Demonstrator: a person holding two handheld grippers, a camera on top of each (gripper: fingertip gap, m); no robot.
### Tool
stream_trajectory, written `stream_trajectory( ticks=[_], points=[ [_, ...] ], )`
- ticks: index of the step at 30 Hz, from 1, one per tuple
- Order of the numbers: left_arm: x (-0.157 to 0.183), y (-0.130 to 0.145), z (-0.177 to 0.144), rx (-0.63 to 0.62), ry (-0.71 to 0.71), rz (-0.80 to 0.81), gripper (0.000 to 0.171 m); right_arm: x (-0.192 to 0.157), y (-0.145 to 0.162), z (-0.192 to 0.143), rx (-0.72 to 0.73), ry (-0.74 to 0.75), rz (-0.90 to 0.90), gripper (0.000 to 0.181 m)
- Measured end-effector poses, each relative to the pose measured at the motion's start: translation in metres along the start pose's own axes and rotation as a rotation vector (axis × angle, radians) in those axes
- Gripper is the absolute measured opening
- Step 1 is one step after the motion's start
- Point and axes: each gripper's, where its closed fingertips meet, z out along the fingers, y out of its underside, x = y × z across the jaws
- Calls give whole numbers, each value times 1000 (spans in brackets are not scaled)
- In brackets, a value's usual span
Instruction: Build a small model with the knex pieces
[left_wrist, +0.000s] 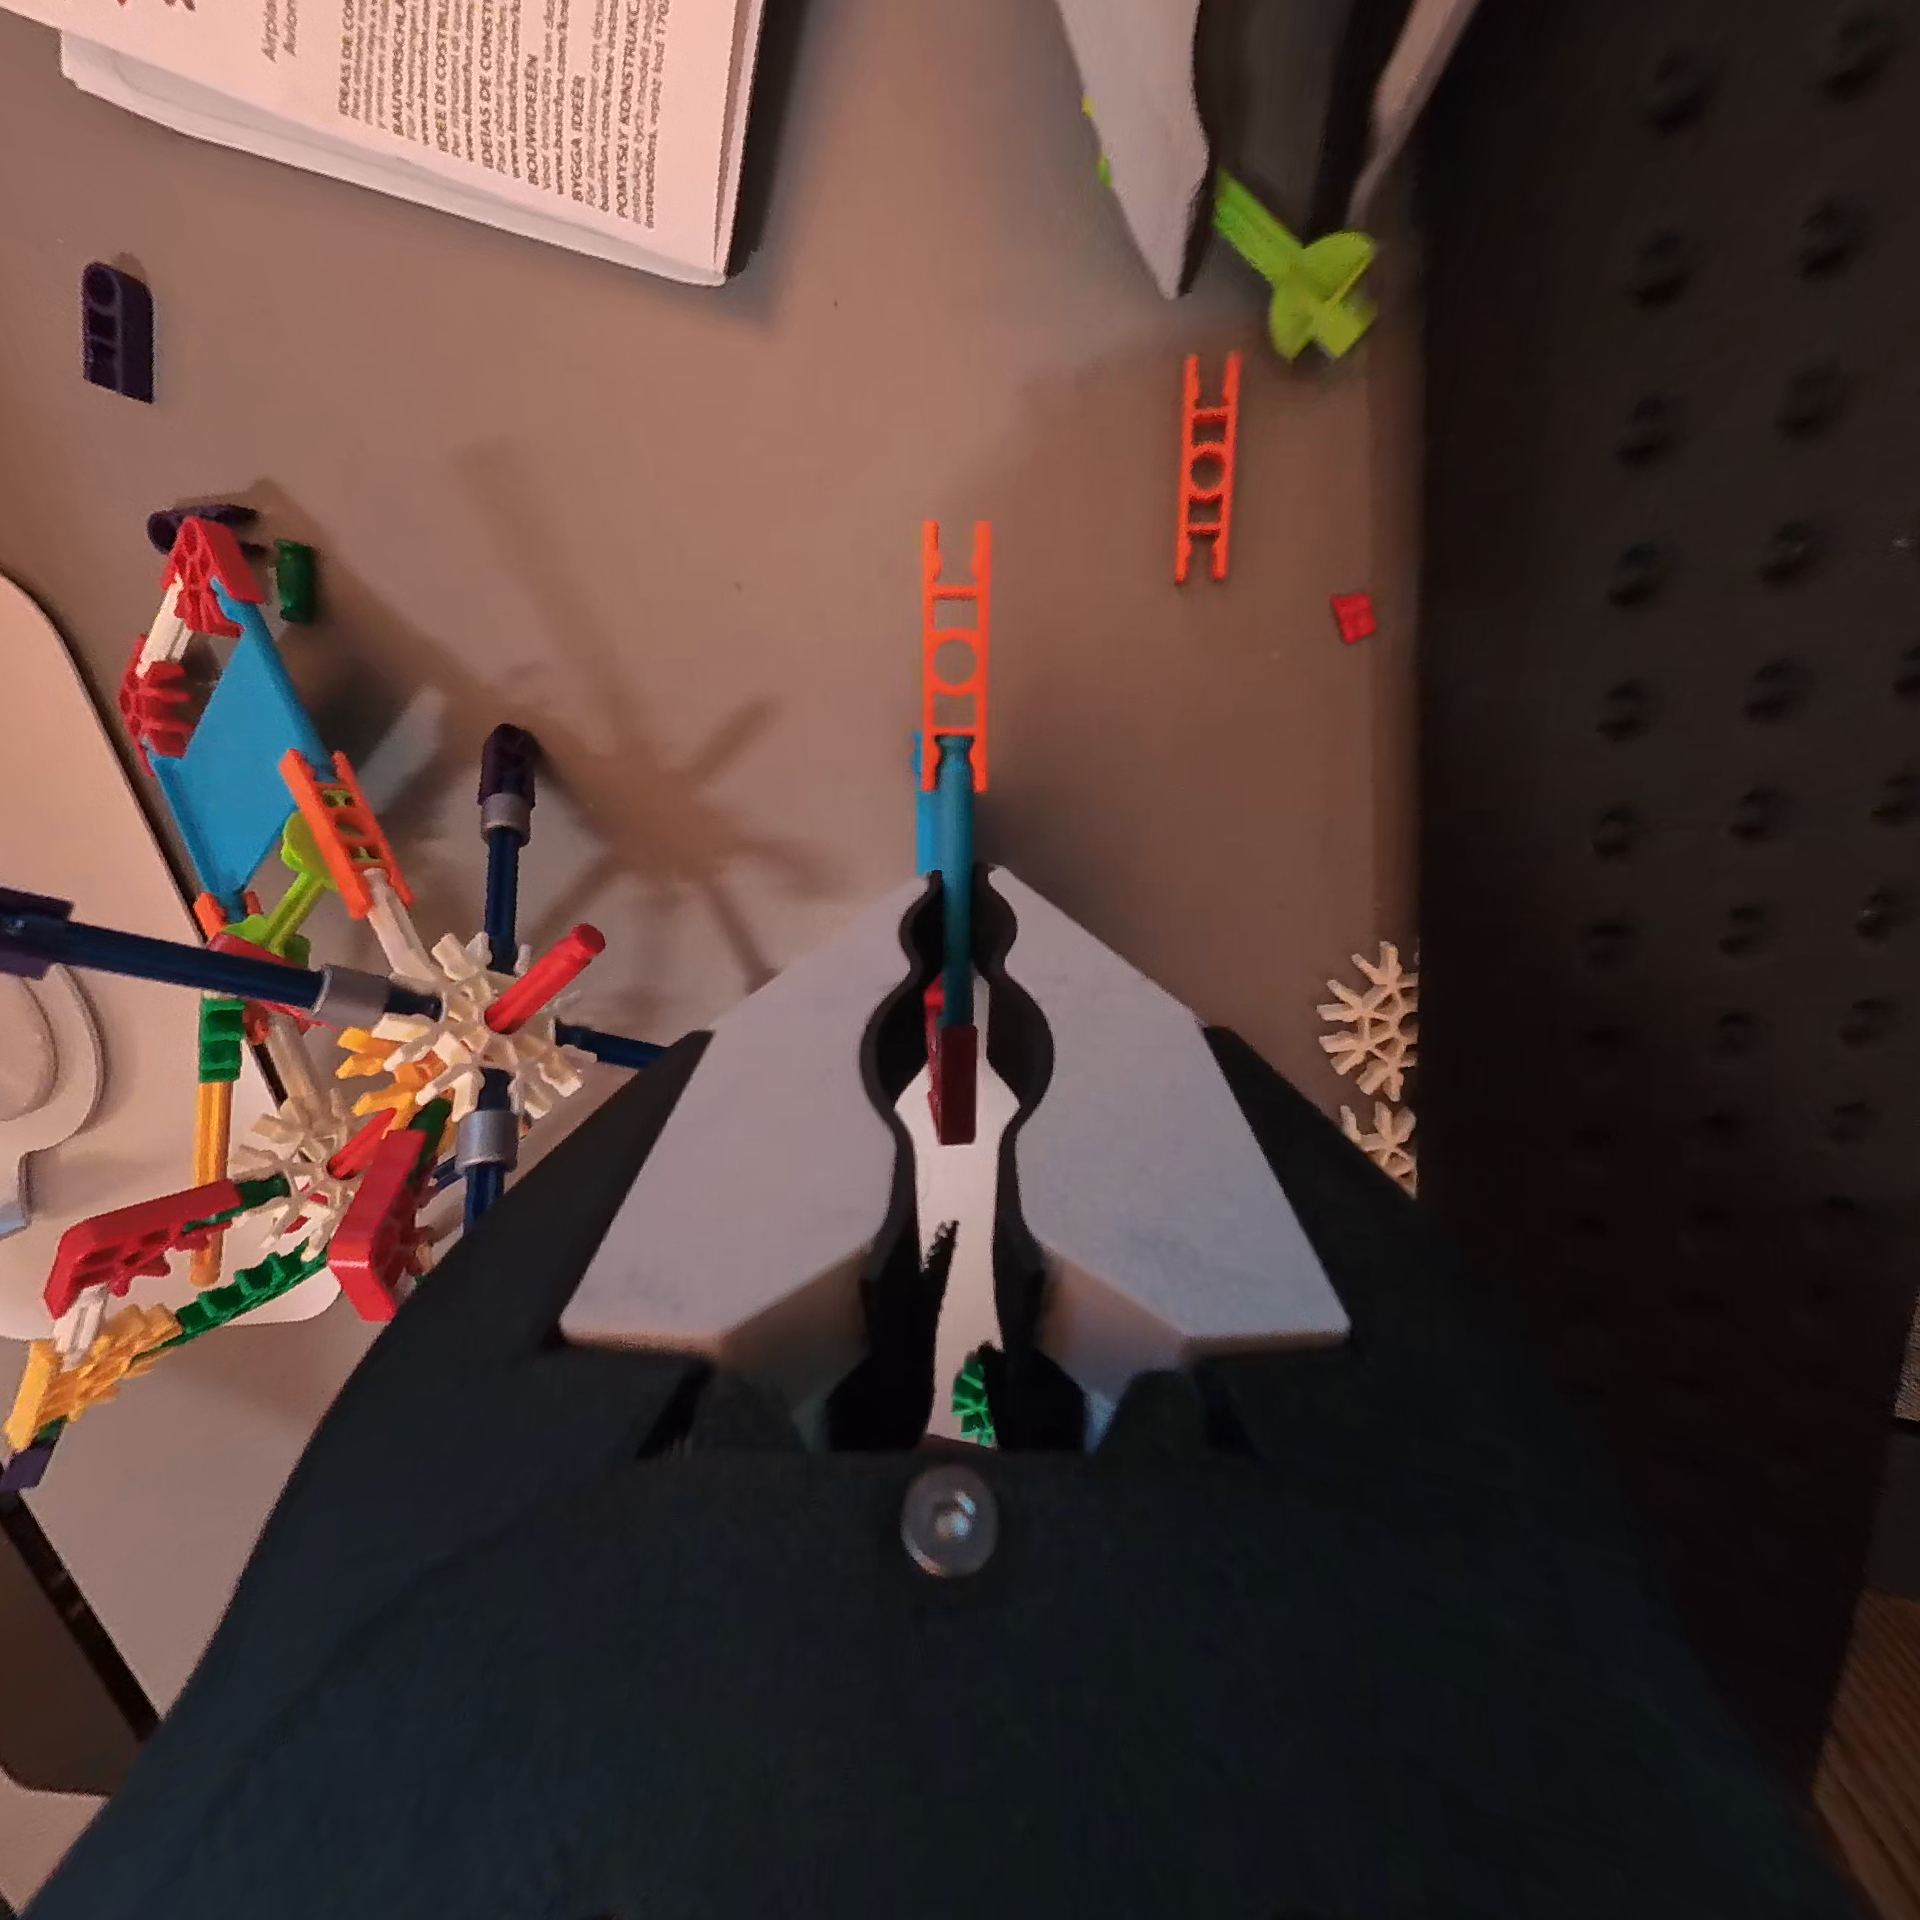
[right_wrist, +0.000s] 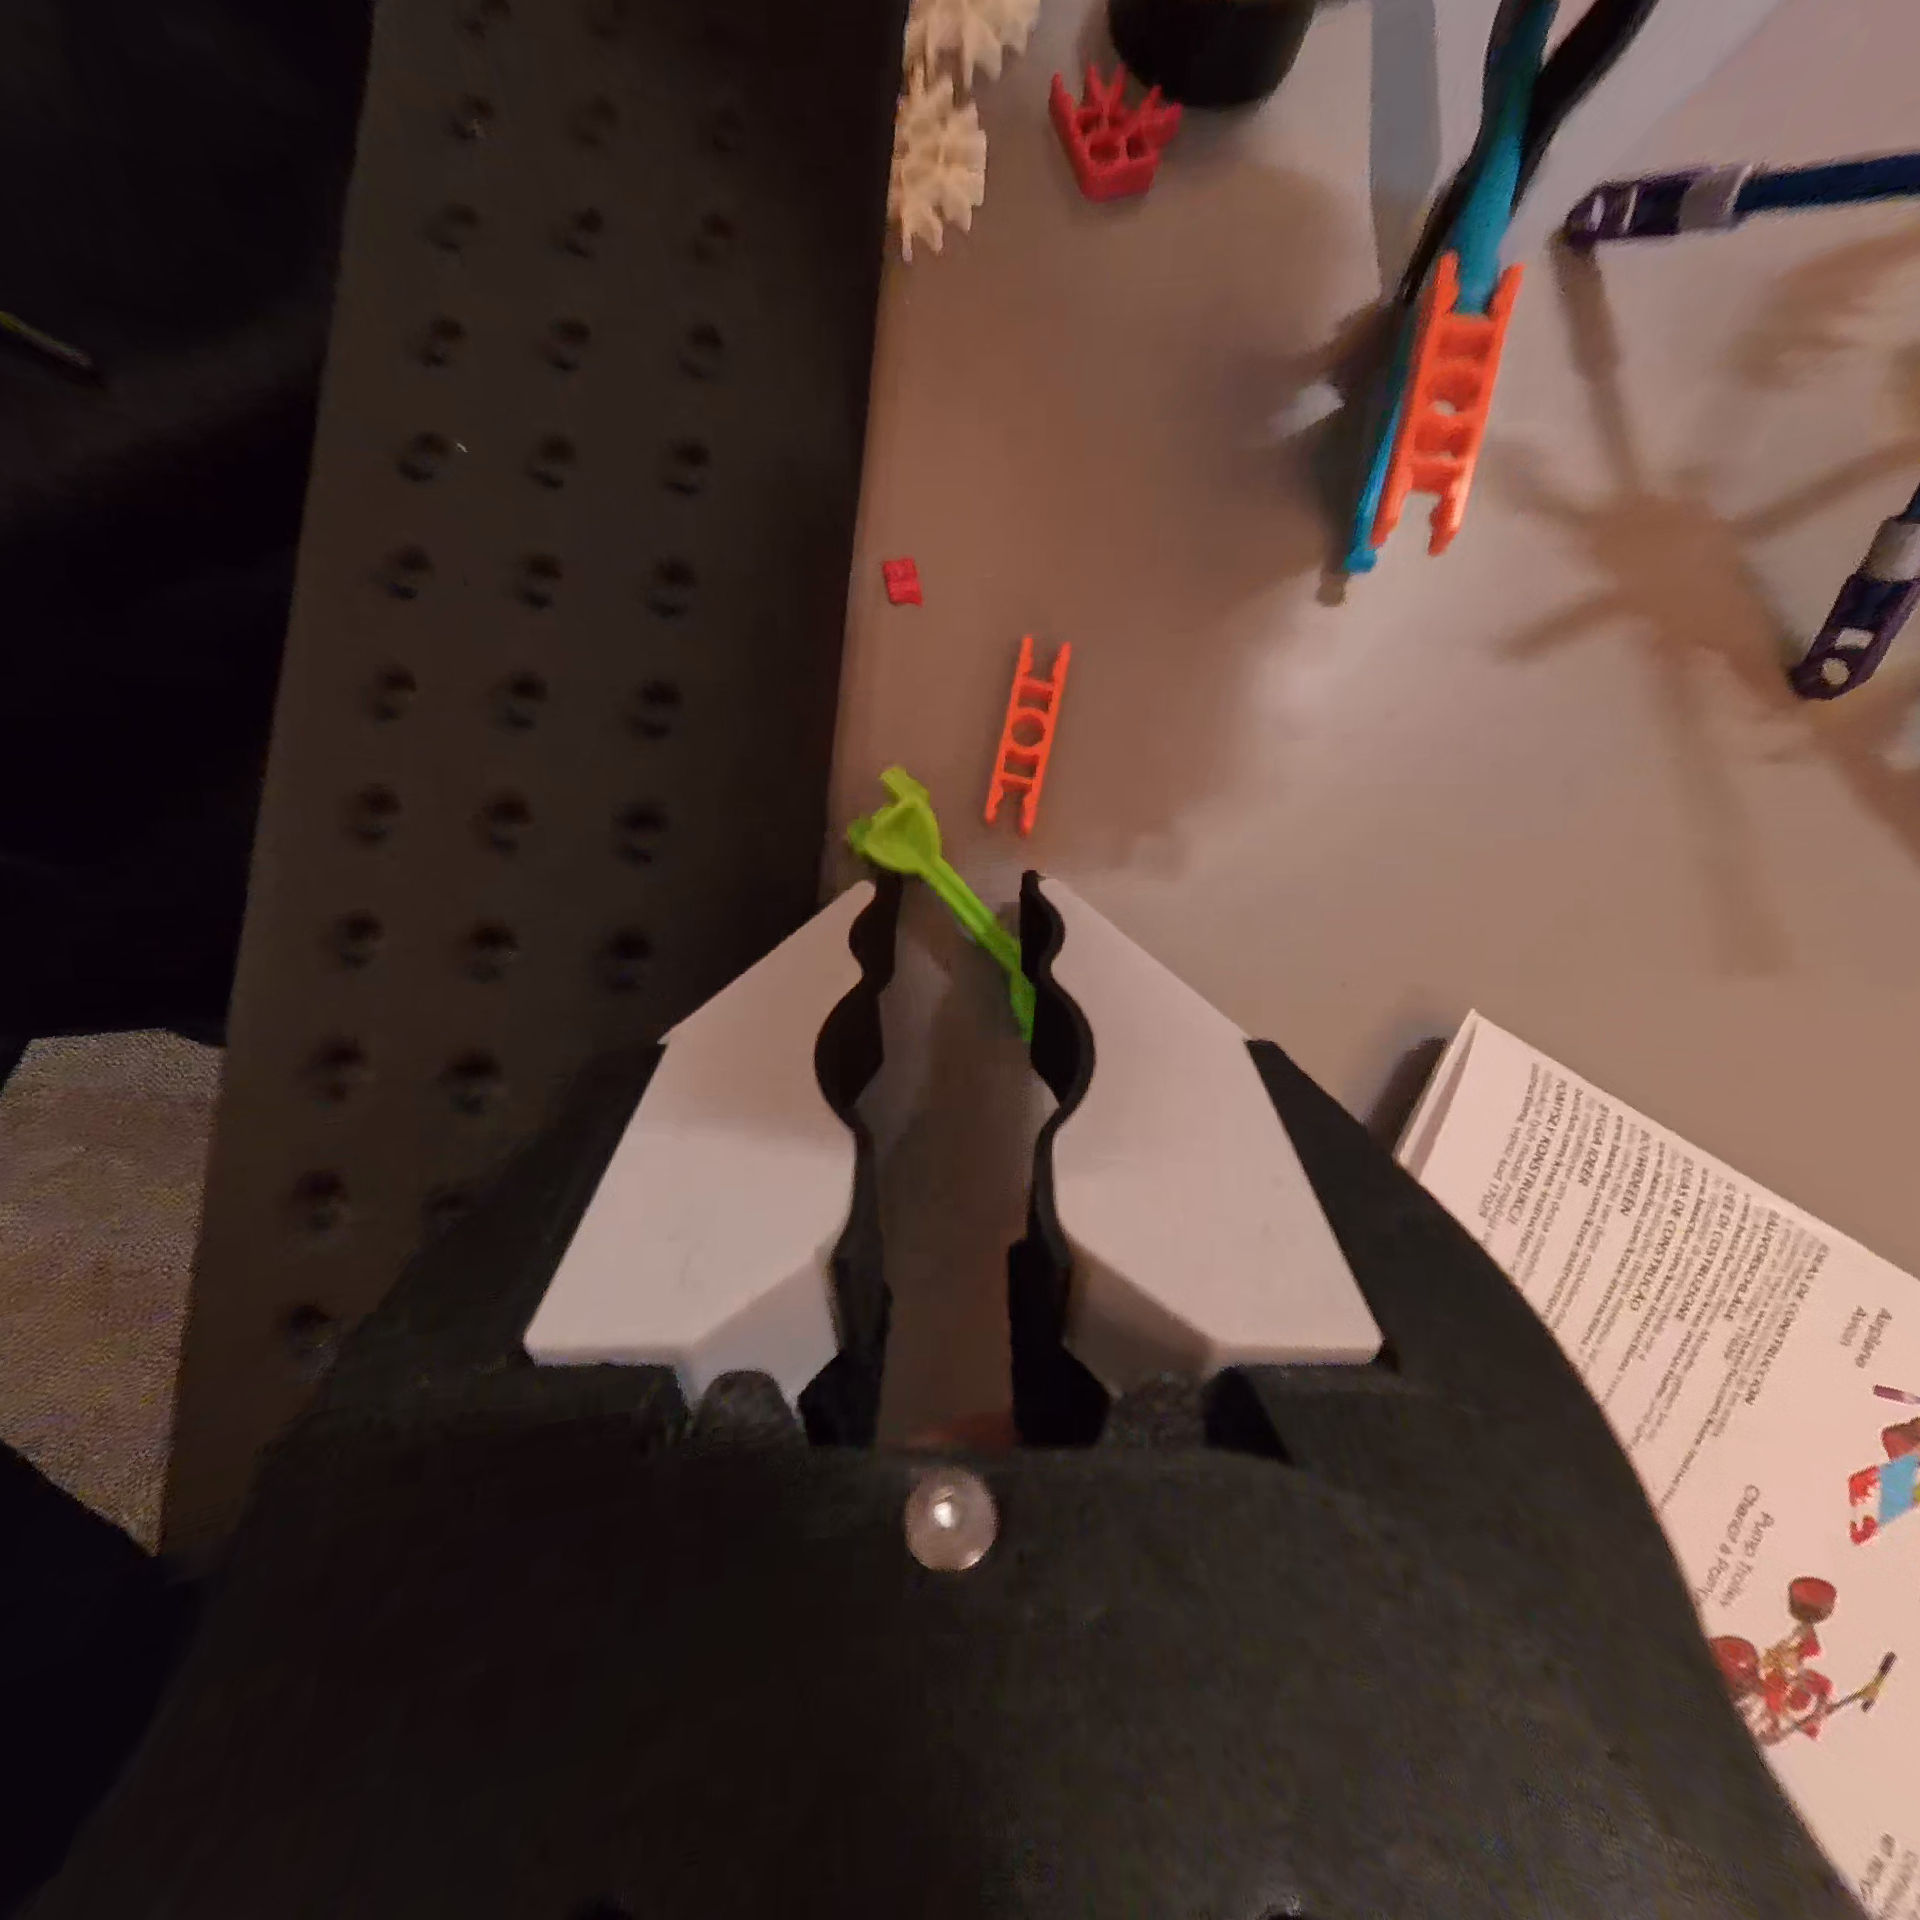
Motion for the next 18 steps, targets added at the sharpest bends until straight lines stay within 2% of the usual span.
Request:
stream_trajectory(
  ticks=[5, 15, 18],
  points=[
    [3, -5, -2, 11, 8, 2, 1, 10, 1, -1, 0, 37, 8, 3],
    [14, -24, -6, 78, 71, -57, 2, 36, 8, -8, -16, 159, 71, 3],
    [17, -25, -9, 73, 70, -66, 1, 39, -2, -12, 50, 159, 70, 3]
  ],
)
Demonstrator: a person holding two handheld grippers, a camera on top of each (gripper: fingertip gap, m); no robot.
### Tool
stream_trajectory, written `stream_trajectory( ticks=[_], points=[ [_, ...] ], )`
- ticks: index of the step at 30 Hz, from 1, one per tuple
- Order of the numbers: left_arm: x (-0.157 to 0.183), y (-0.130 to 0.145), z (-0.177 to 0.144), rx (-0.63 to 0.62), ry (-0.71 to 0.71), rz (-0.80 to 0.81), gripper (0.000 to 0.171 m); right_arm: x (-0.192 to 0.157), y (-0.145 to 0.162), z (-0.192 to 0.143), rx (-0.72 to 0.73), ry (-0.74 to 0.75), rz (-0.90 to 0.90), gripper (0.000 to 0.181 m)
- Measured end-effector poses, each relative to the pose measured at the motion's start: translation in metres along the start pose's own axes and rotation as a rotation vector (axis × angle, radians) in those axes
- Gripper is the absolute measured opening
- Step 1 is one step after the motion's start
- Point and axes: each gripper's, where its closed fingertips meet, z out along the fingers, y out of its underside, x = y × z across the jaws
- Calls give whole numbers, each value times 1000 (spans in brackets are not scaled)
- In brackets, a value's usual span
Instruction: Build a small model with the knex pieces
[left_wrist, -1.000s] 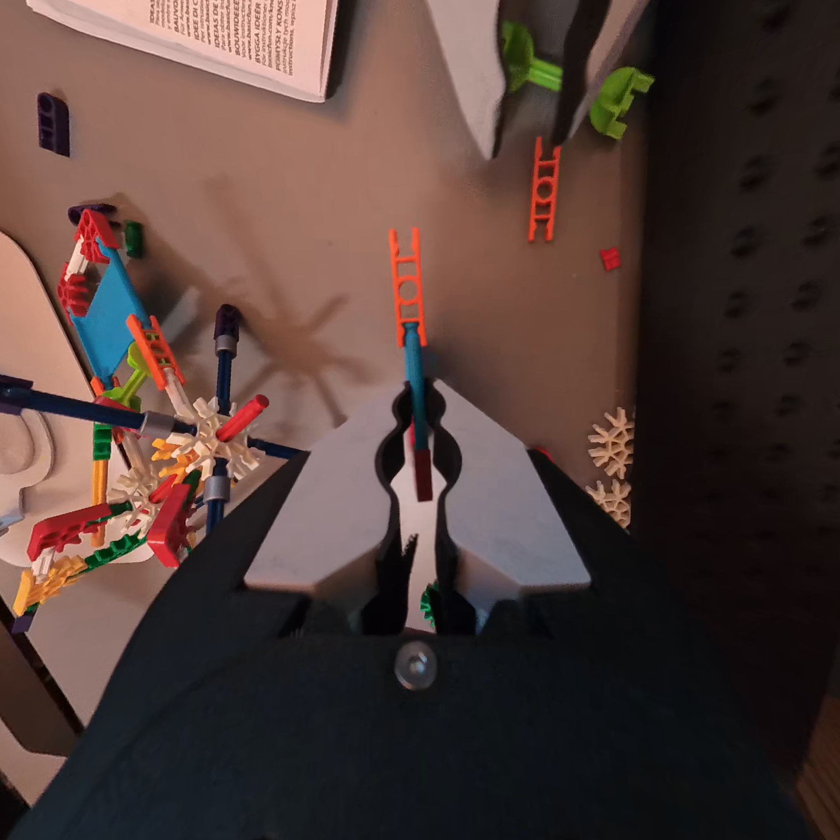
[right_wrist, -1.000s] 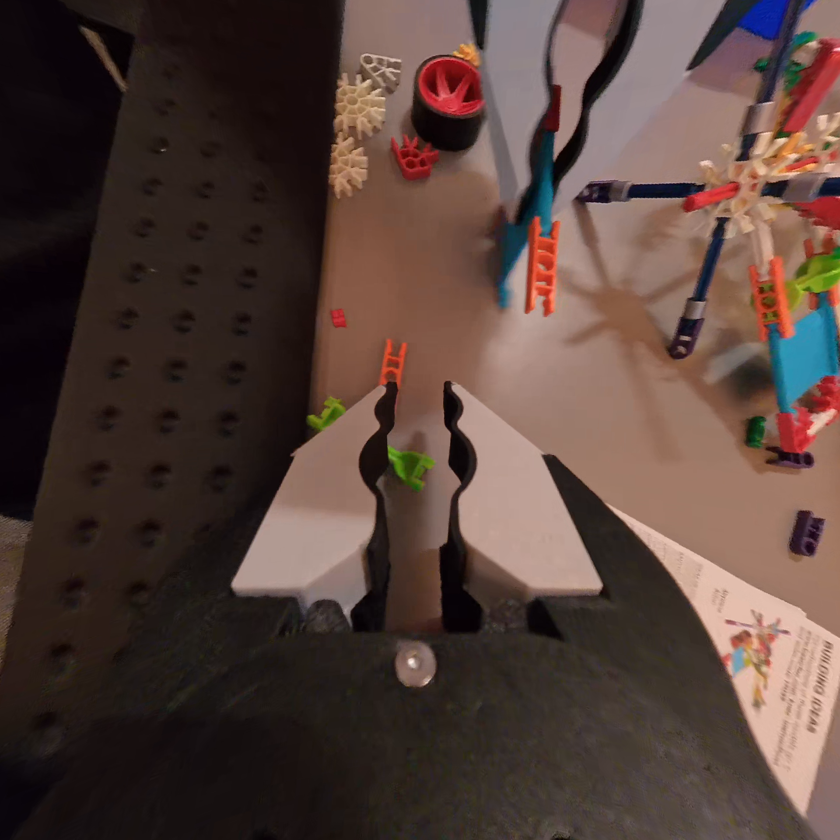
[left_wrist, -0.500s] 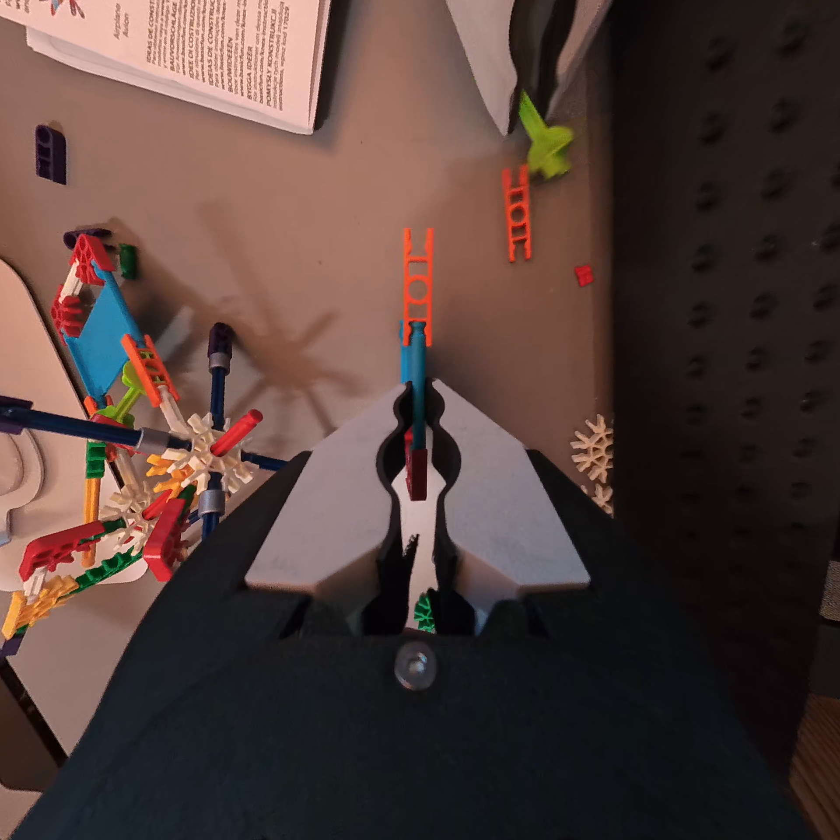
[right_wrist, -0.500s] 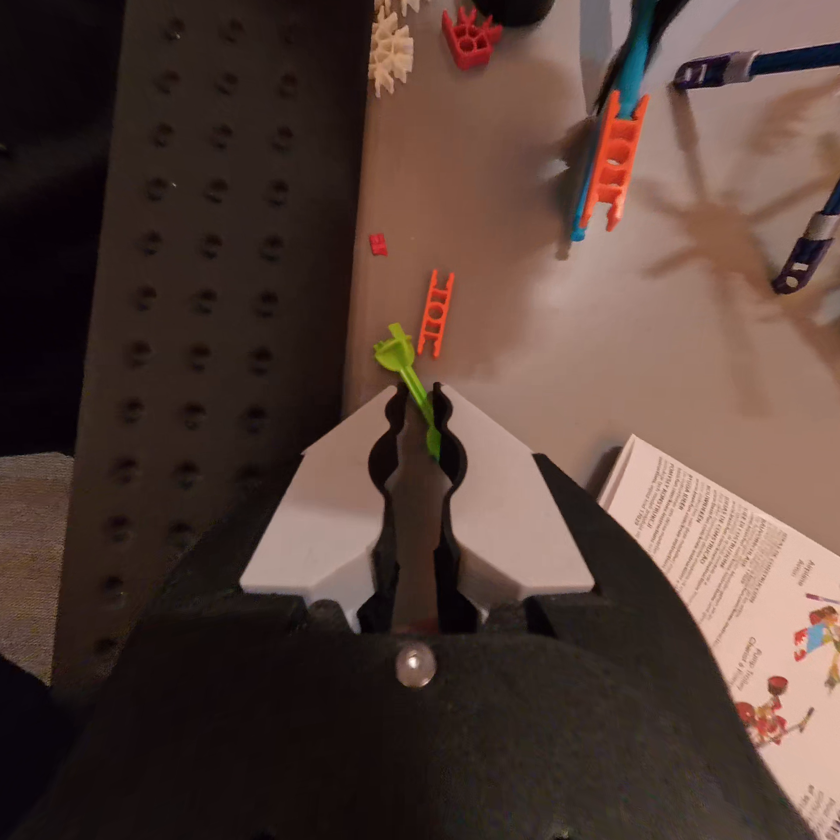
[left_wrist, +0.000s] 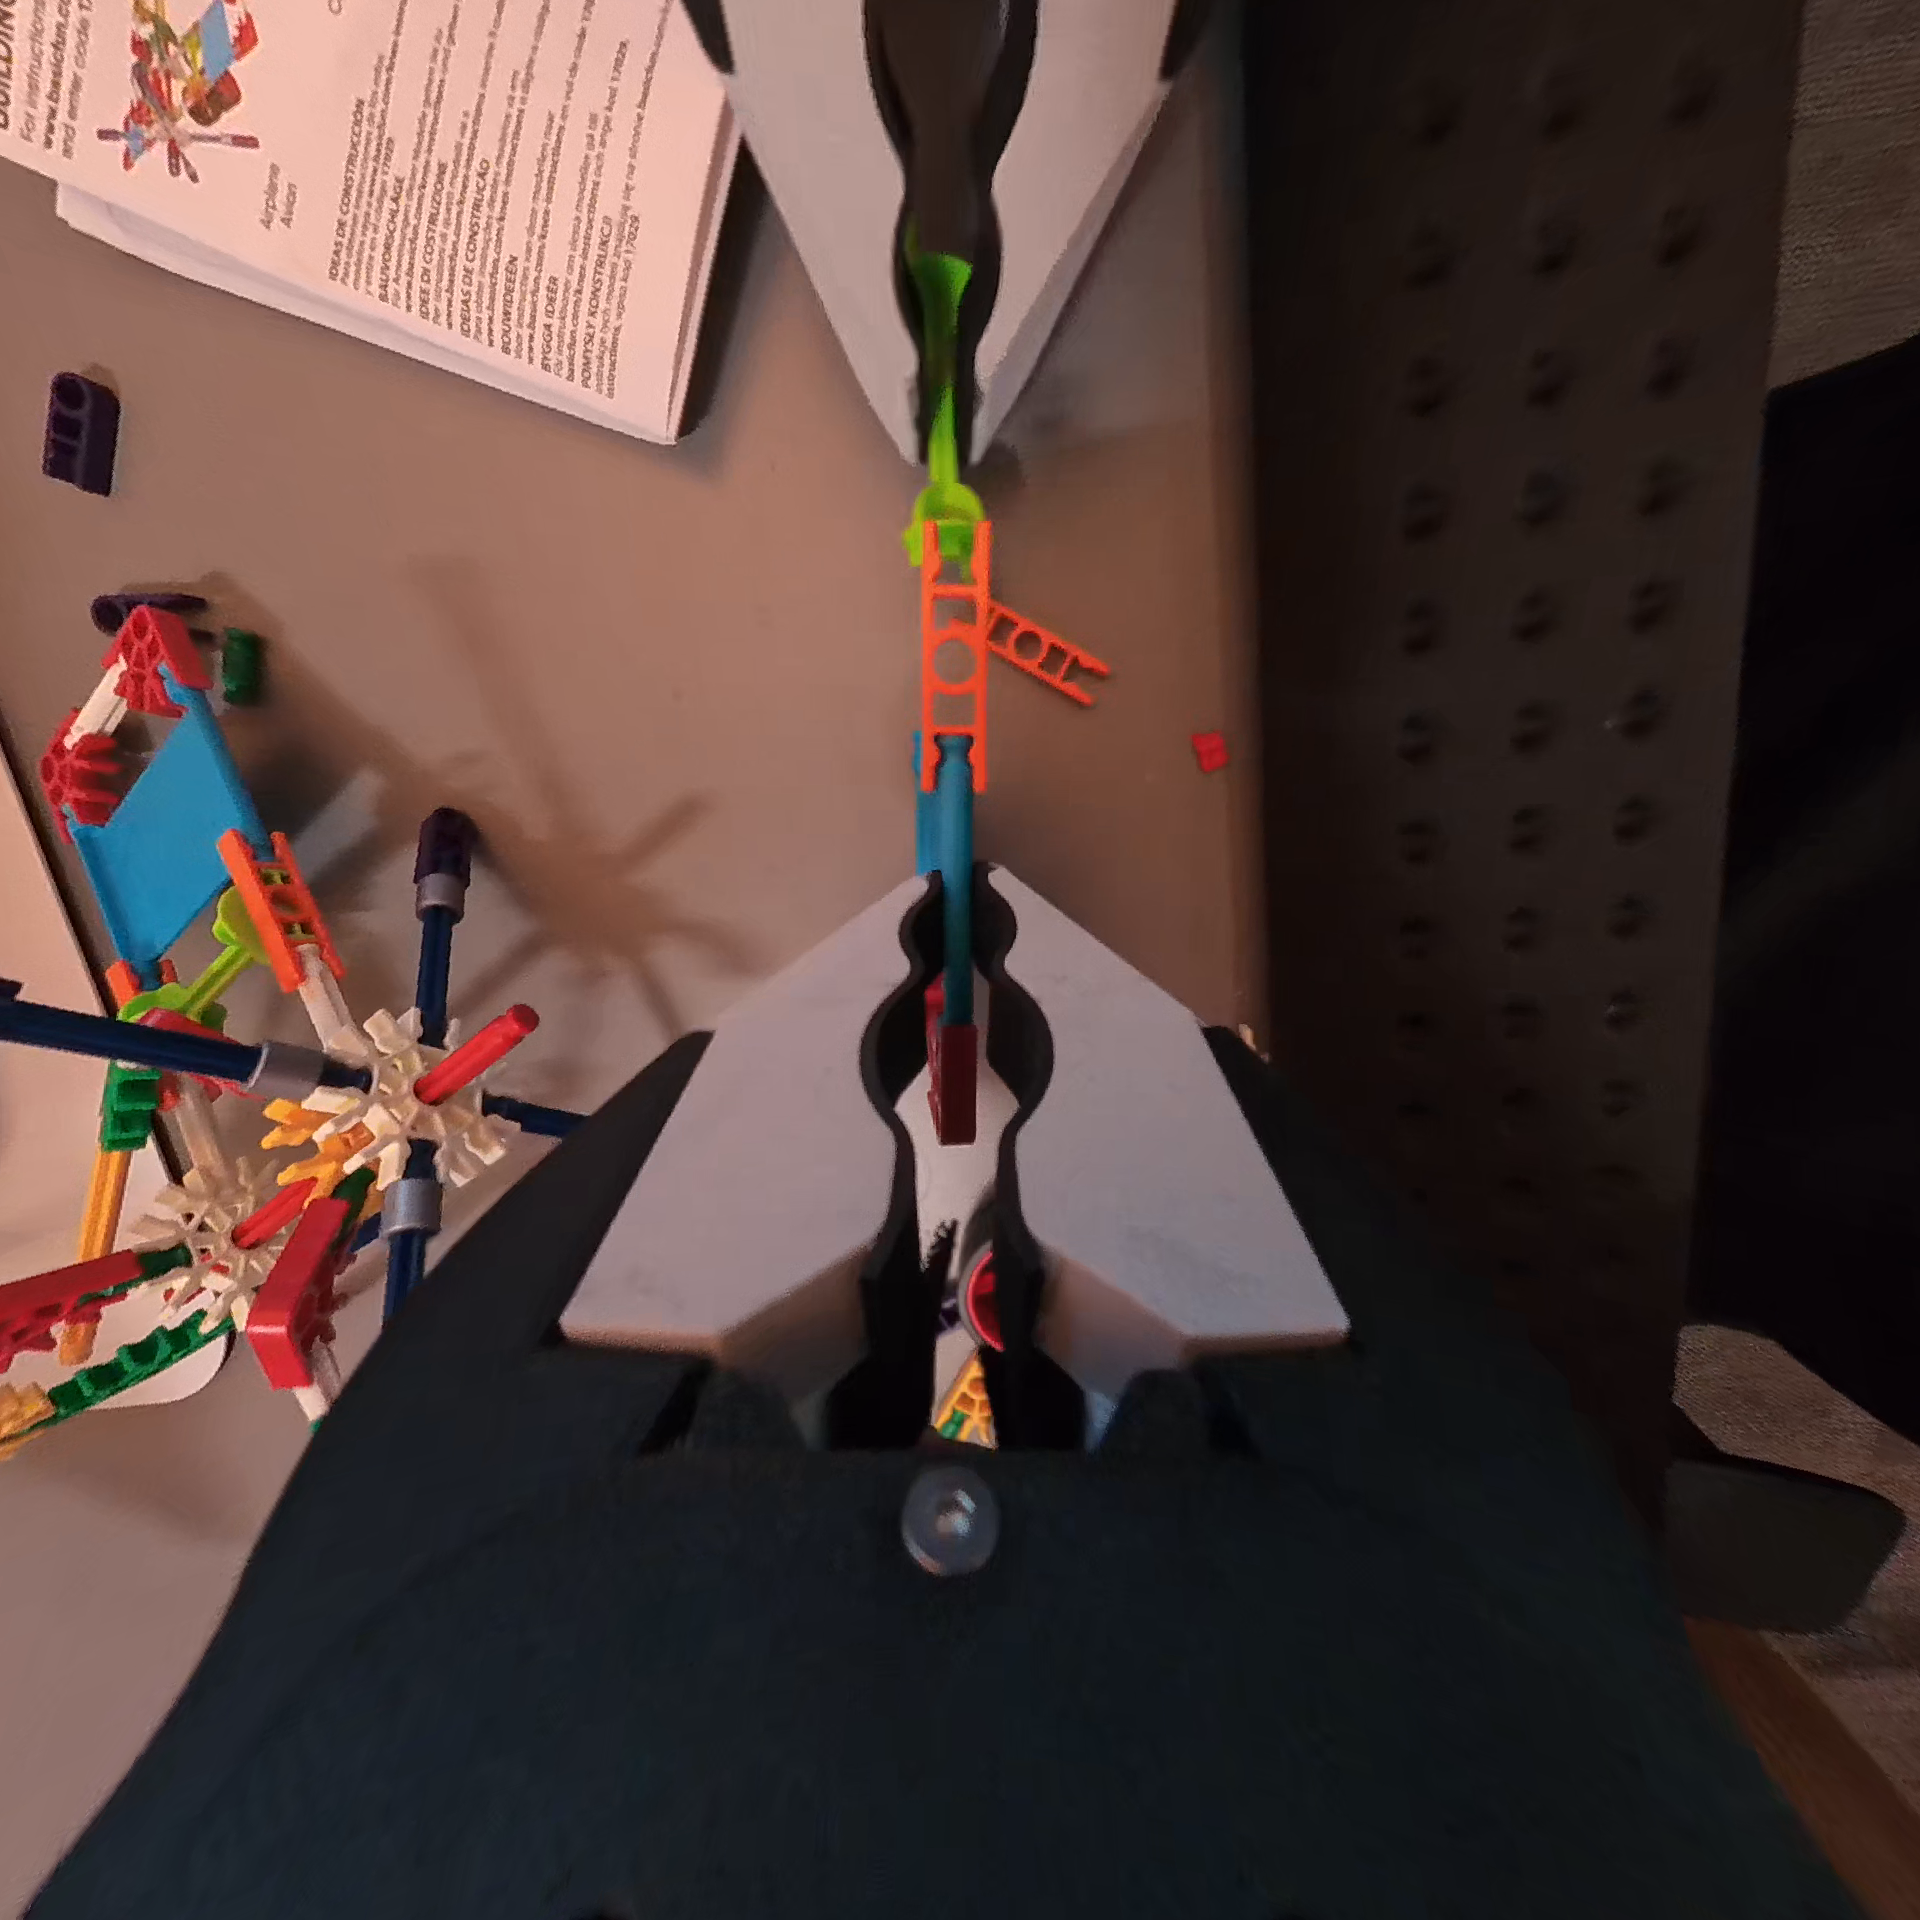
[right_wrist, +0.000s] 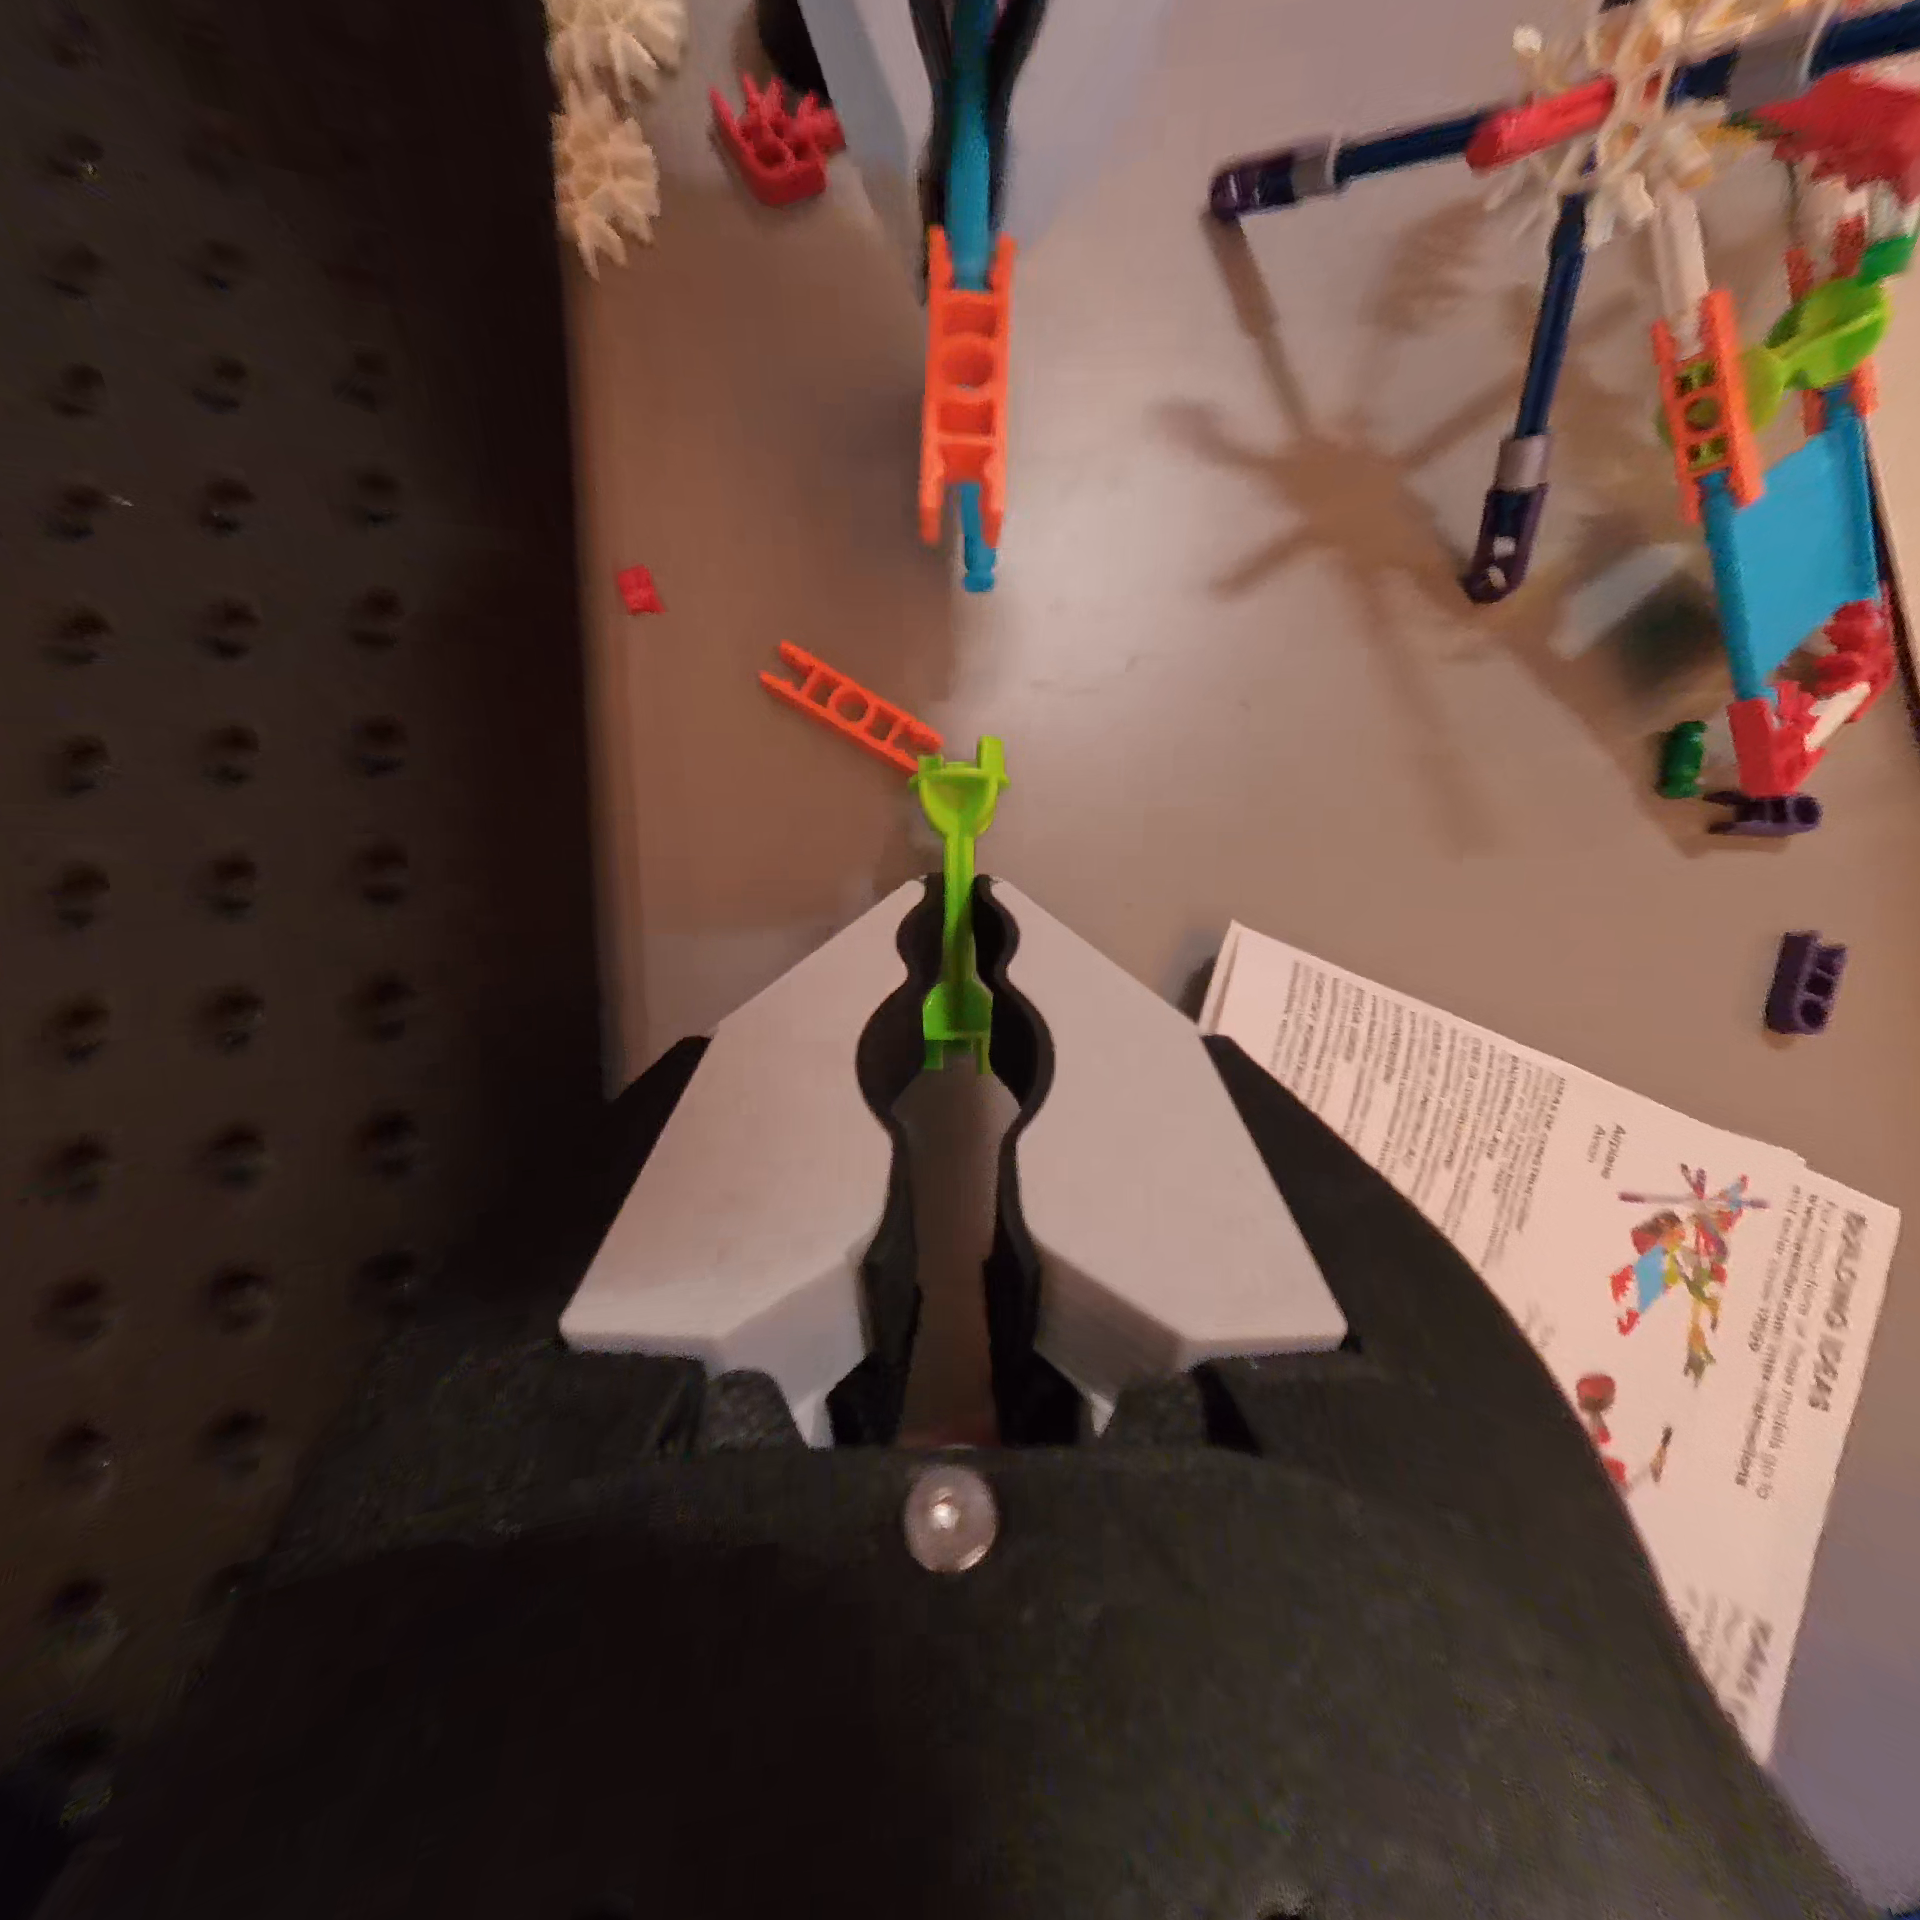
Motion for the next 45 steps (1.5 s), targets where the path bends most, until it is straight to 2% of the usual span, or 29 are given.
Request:
stream_trajectory(
  ticks=[2, 8, 11, 17, 24, 29, 36, 38, 40, 45],
  points=[
    [0, 2, -2, -8, -8, -4, 1, -7, -9, -2, 55, -45, -10, 3],
    [1, 13, -3, -16, -11, -45, 1, -28, -11, 12, -15, -119, -103, 3],
    [3, 18, -1, -23, -11, -52, 1, -23, -8, 21, -82, -83, -126, 3],
    [-1, 22, -2, -14, -28, -66, 1, -3, -21, 31, -102, 22, -146, 2],
    [1, 34, -3, -28, 24, -106, 1, 10, -37, 13, 84, 23, 21, 2],
    [-3, 38, 6, -46, 25, -116, 1, 14, -38, 14, 111, 24, 43, 2],
    [-9, 32, 6, -17, -30, -95, 15, 15, -39, 13, 123, 40, 42, 2],
    [-10, 41, 7, -64, -62, -58, 12, 16, -38, 14, 119, 45, 41, 2],
    [-9, 45, 9, -84, -75, -42, 0, 16, -37, 14, 115, 47, 41, 3],
    [-11, 31, 5, -25, -111, -39, 0, 18, -33, 10, 113, 53, 57, 2]
  ],
)
